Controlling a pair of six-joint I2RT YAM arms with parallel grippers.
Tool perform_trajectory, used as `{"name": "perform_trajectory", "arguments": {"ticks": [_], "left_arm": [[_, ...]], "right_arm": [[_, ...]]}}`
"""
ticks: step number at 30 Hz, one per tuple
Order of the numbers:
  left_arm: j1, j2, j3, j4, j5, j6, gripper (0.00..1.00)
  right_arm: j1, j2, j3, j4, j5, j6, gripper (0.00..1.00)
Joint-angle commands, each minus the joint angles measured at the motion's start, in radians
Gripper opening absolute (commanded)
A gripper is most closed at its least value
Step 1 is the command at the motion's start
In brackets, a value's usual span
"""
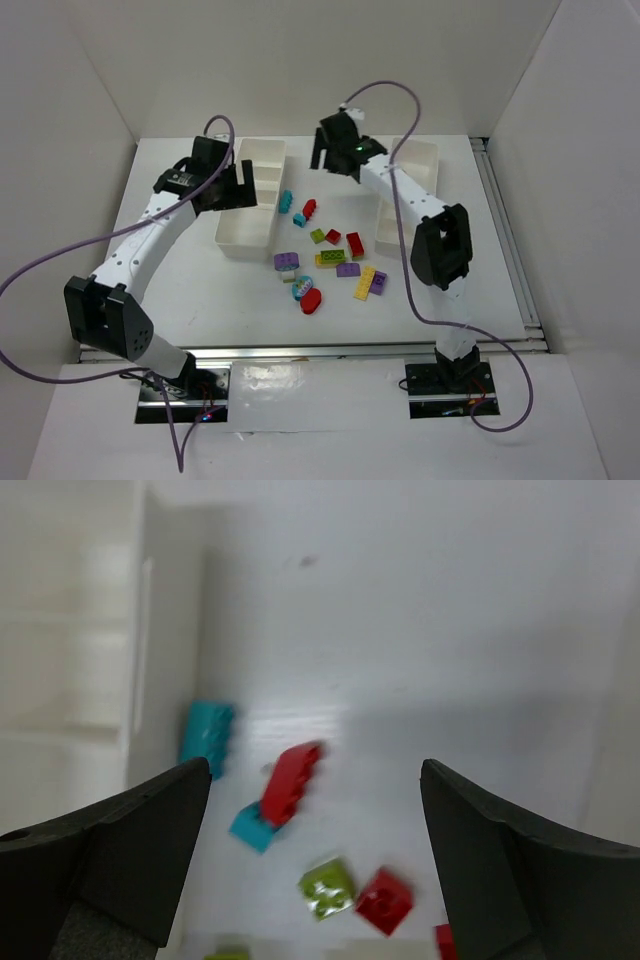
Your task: Sort the legos into containers by color
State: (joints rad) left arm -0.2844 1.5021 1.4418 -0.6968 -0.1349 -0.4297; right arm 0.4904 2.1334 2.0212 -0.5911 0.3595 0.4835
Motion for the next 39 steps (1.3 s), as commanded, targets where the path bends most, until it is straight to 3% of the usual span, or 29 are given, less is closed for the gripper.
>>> {"name": "perform_trajectory", "arguments": {"ticks": [1, 7, 16, 18, 19, 23, 30, 39], "left_arm": [[0.027, -0.057, -0.001, -0.012, -0.023, -0.037, 0.98], [0.036, -0.088, -0.032, -0.012, -0.023, -0.037, 0.98], [0.036, -0.115, -0.083, -0.012, -0.005, -0.027, 0.98], [0.036, -0.115, -0.092, -0.003, -0.005, -0.027, 0.98], [0.036, -0.115, -0.092, -0.003, -0.005, -0.018, 0.98], [0.036, -0.115, -0.092, -0.003, -0.005, -0.018, 0.98], [0.036, -0.105, -0.092, 0.016, 0.038, -0.018, 0.98], [0.036, -0.040, -0.063, 0.026, 0.104, -0.009, 0.97]], "right_arm": [[0.078, 0.051, 0.020, 0.004, -0.071, 0.044, 0.93], [0.079, 0.221, 0.140, -0.006, -0.174, 0.119, 0.93], [0.109, 0.347, 0.212, -0.069, -0.137, 0.156, 0.75], [0.109, 0.347, 0.202, -0.056, -0.146, 0.165, 0.66], [0.109, 0.347, 0.201, -0.056, -0.146, 0.165, 0.53], [0.109, 0.257, 0.185, -0.056, -0.102, 0.185, 0.24], [-0.028, 0.034, 0.102, 0.004, -0.035, 0.148, 0.17], [-0.248, -0.056, -0.005, 0.004, 0.110, 0.076, 0.17]]}}
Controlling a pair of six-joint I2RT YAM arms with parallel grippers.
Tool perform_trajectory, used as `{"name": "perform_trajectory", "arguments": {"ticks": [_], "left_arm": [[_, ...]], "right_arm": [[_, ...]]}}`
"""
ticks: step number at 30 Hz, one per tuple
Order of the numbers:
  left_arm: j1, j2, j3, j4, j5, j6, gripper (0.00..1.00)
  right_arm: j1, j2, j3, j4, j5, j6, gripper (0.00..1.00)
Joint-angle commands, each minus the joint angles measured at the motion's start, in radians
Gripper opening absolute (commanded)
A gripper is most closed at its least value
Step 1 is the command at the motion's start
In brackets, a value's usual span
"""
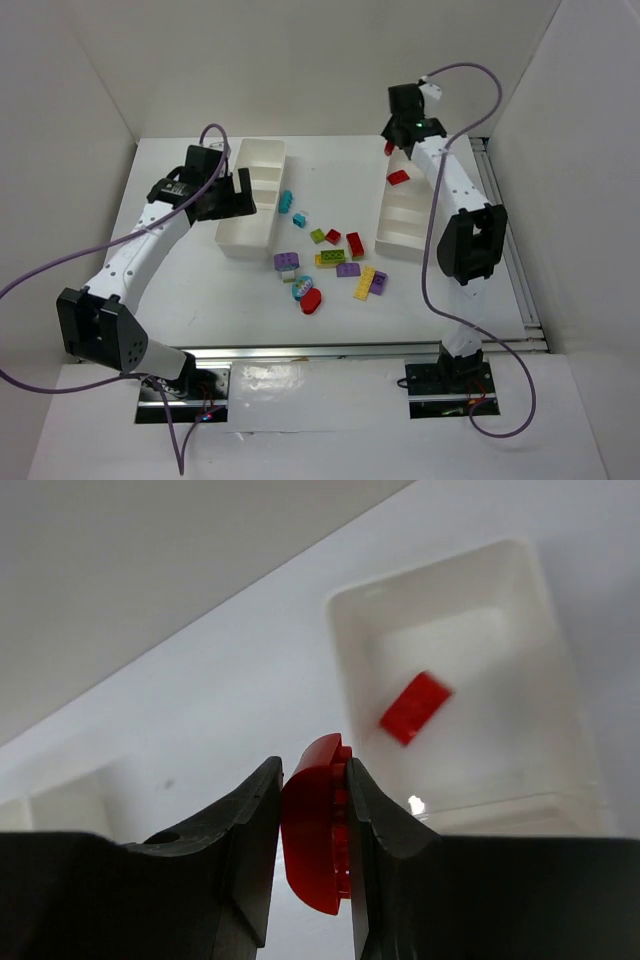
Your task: Sort the legos into containers by color
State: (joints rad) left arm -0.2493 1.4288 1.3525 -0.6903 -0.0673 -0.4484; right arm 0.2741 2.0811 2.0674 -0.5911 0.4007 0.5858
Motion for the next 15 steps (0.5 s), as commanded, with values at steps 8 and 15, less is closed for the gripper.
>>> {"name": "perform_trajectory", "arguments": {"ticks": [8, 15], "left_arm": [[-0.008, 0.044, 0.060, 0.009, 0.037, 0.010, 0.97], [-0.008, 0.053, 0.071, 0.000, 0.018, 0.019, 0.97]], "right_arm": [[-0.125, 0.134, 0.095, -0.042, 0.020, -0.063, 0.65], [-0.018, -0.036, -0.042, 0.030, 0.040, -0.118, 0.85]]}}
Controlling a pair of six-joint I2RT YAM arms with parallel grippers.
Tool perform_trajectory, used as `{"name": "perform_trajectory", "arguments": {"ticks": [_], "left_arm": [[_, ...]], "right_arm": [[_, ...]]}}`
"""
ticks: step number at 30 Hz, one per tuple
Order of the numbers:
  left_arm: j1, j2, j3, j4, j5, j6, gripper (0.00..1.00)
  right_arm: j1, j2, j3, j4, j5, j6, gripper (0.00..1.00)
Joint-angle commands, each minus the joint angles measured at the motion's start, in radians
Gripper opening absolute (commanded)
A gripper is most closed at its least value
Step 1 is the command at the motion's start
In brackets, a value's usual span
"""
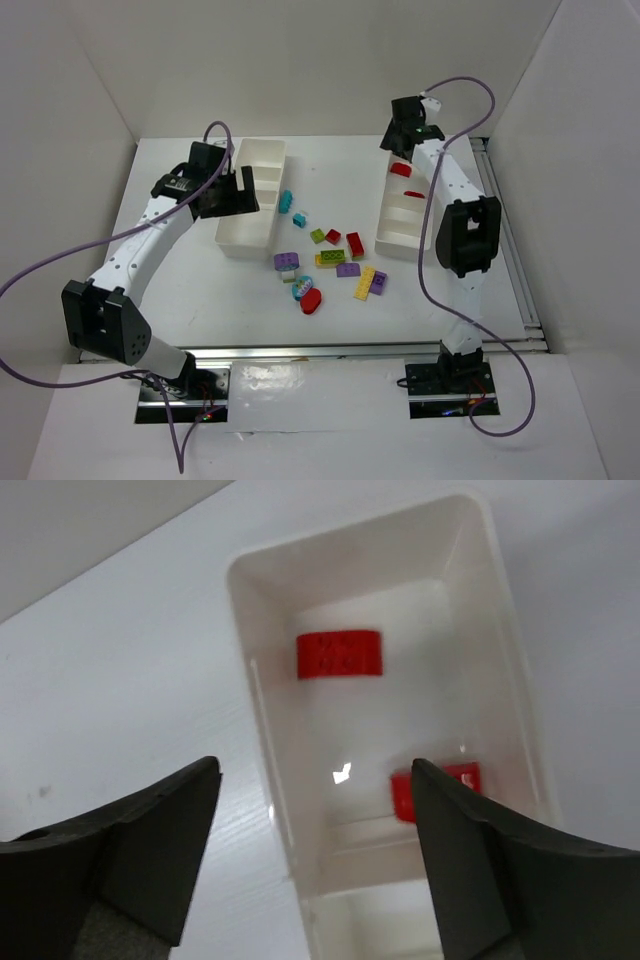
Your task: Sort the legos into containers by color
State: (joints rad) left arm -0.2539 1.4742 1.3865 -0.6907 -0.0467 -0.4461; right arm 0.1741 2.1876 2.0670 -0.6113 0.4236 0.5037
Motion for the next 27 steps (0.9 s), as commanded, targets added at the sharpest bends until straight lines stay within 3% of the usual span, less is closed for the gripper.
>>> {"name": "perform_trajectory", "arguments": {"ticks": [1, 3, 7, 12, 14, 22, 27], "left_arm": [[-0.004, 0.008, 0.037, 0.000, -0.015, 0.017, 0.97], [-0.004, 0.008, 0.046, -0.009, -0.025, 0.017, 0.97], [-0.004, 0.017, 0.057, -0.009, -0.025, 0.026, 0.97], [-0.013, 0.035, 0.068, -0.018, -0.025, 0.035, 0.97], [-0.013, 0.035, 0.068, -0.018, -0.025, 0.035, 0.97], [-0.013, 0.035, 0.040, -0.018, -0.016, 0.035, 0.97], [-0.013, 0.026, 0.040, -0.018, -0.016, 0.035, 0.97]], "right_arm": [[0.135, -0.197, -0.106, 0.061, 0.026, -0.047, 0.81], [0.189, -0.242, -0.172, 0.061, -0.002, -0.047, 0.65], [0.324, -0.314, -0.371, 0.035, -0.089, -0.001, 0.53], [0.436, -0.324, -0.536, 0.056, -0.229, 0.071, 0.53], [0.456, -0.324, -0.565, 0.068, -0.268, 0.072, 0.59], [0.447, -0.209, -0.553, 0.045, -0.279, 0.093, 0.63], [0.436, -0.109, -0.452, -0.030, -0.243, 0.081, 0.63]]}}
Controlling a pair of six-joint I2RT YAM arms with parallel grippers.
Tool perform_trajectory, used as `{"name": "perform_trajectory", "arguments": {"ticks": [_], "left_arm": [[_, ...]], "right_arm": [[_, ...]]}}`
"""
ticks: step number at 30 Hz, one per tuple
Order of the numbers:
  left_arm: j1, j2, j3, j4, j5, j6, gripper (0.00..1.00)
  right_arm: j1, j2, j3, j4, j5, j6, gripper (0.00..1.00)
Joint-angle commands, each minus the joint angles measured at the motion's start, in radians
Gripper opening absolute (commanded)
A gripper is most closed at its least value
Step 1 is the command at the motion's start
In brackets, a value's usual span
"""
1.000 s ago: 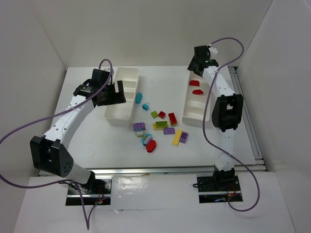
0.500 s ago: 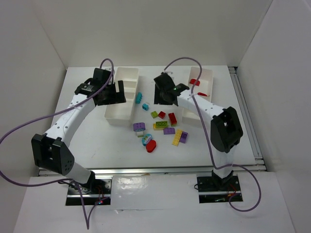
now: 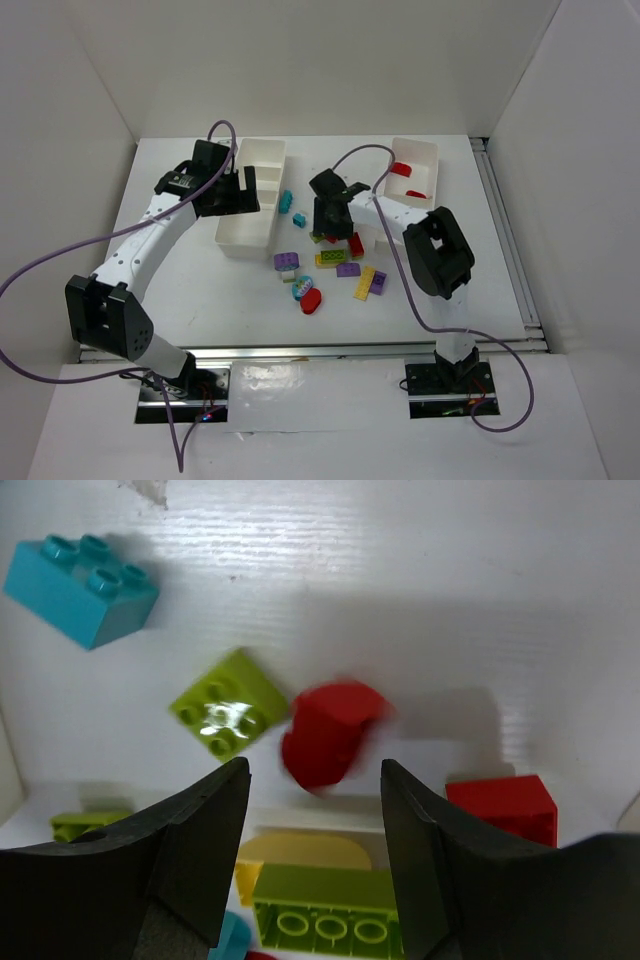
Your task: Sort the legos into containers by color
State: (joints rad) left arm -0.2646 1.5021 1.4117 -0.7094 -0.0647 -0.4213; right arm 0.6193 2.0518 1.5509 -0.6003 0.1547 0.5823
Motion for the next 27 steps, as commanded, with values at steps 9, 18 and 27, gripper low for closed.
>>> {"name": "perform_trajectory", "arguments": {"ticks": [9, 18, 27], "left_arm": [[-0.002, -0.002, 0.006, 0.001, -0.007, 0.010, 0.97], [-0.002, 0.007, 0.006, 0.001, -0.007, 0.010, 0.97], [-0.012, 0.017, 0.015, 0.001, 0.002, 0.010, 0.97]], "right_arm": [[-0.029, 0.056, 0.064, -0.021, 0.063, 0.002, 0.63], [-0.038, 0.157, 0.196, -0.003, 0.091, -0.064, 0.79], [-0.038, 0.228, 0.307, -0.039, 0.167, -0.137, 0.68]]}}
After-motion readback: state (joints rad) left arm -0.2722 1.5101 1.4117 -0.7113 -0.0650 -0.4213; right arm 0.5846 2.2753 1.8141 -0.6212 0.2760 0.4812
